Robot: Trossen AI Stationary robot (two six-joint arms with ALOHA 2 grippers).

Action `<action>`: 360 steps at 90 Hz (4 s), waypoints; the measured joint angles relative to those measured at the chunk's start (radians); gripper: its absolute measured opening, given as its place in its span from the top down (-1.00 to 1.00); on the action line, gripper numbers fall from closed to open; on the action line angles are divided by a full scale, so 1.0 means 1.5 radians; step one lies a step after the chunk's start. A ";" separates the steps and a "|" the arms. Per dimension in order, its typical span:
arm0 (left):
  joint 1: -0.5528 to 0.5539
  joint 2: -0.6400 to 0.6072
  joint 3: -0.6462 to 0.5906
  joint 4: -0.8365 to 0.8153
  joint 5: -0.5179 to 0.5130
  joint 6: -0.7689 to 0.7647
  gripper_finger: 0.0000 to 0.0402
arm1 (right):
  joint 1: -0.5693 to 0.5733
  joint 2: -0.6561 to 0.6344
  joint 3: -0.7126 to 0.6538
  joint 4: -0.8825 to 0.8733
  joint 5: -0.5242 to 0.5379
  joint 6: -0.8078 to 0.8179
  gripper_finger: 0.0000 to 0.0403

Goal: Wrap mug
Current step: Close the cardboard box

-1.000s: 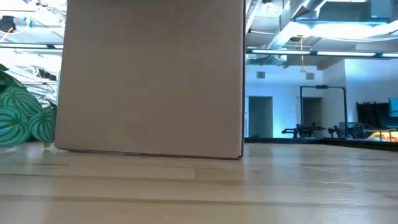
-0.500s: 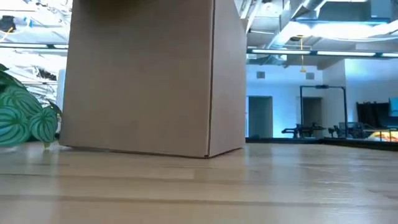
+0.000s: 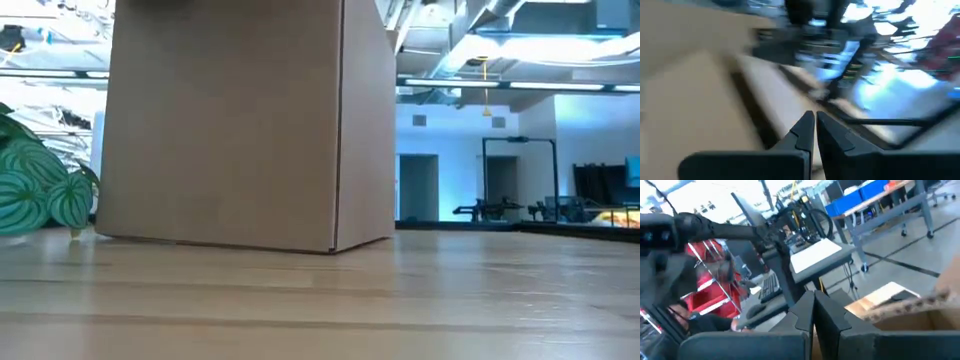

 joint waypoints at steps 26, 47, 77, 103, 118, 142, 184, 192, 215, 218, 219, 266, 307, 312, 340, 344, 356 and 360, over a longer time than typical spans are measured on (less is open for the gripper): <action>0.115 0.001 -0.096 -0.239 0.121 -0.205 1.00 | 0.007 0.007 0.000 -0.014 -0.003 0.000 1.00; 0.140 0.004 -0.197 -0.139 0.210 -0.206 1.00 | 0.004 0.007 0.000 -0.042 -0.017 -0.006 1.00; 0.139 0.008 -0.224 0.125 0.250 -0.066 1.00 | -0.004 0.006 0.000 -0.061 -0.042 -0.006 1.00; 0.135 -0.008 -0.119 0.021 0.209 -0.120 1.00 | -0.017 0.005 0.001 -0.148 -0.038 -0.022 1.00; 0.152 -0.008 -0.022 -0.163 0.164 -0.180 1.00 | -0.020 0.005 0.000 -0.163 -0.037 -0.039 1.00; 0.247 -0.021 -0.053 -0.279 0.210 -0.185 1.00 | -0.020 0.005 0.000 -0.170 -0.036 -0.060 1.00; 0.400 -0.034 -0.243 -0.211 0.411 -0.051 1.00 | -0.008 0.006 0.000 -0.174 -0.055 -0.063 1.00; 0.384 -0.034 -0.243 -0.168 0.450 -0.040 1.00 | 0.002 0.005 0.000 -0.174 -0.054 -0.107 1.00; 0.324 -0.033 -0.243 -0.142 0.458 -0.083 1.00 | 0.015 0.000 0.000 -0.171 -0.057 -0.146 1.00; 0.317 -0.033 -0.243 -0.142 0.459 -0.091 1.00 | 0.015 0.000 0.000 -0.170 -0.056 -0.145 1.00; 0.314 -0.033 -0.243 -0.142 0.459 -0.094 1.00 | 0.014 0.000 0.000 -0.169 -0.056 -0.145 1.00; 0.241 0.041 -0.242 -0.100 0.460 -0.145 1.00 | 0.022 -0.020 0.000 -0.143 -0.109 -0.145 1.00; 0.215 0.041 -0.190 -0.105 0.490 -0.153 1.00 | -0.016 0.020 0.000 -0.283 -0.108 -0.218 1.00; 0.205 0.034 -0.177 -0.111 0.490 -0.153 1.00 | -0.017 0.020 0.000 -0.300 -0.117 -0.231 1.00; 0.074 0.044 -0.155 -0.111 0.659 -0.205 1.00 | -0.017 0.010 0.001 -0.362 -0.178 -0.280 1.00; 0.049 0.051 -0.155 -0.114 0.659 -0.226 1.00 | -0.021 0.005 0.001 -0.372 -0.178 -0.285 1.00; -0.010 0.077 -0.155 -0.089 0.582 -0.287 1.00 | -0.025 0.003 0.001 -0.378 -0.181 -0.287 1.00; -0.021 0.090 -0.155 -0.060 0.554 -0.290 1.00 | -0.026 0.004 0.001 -0.381 -0.181 -0.287 1.00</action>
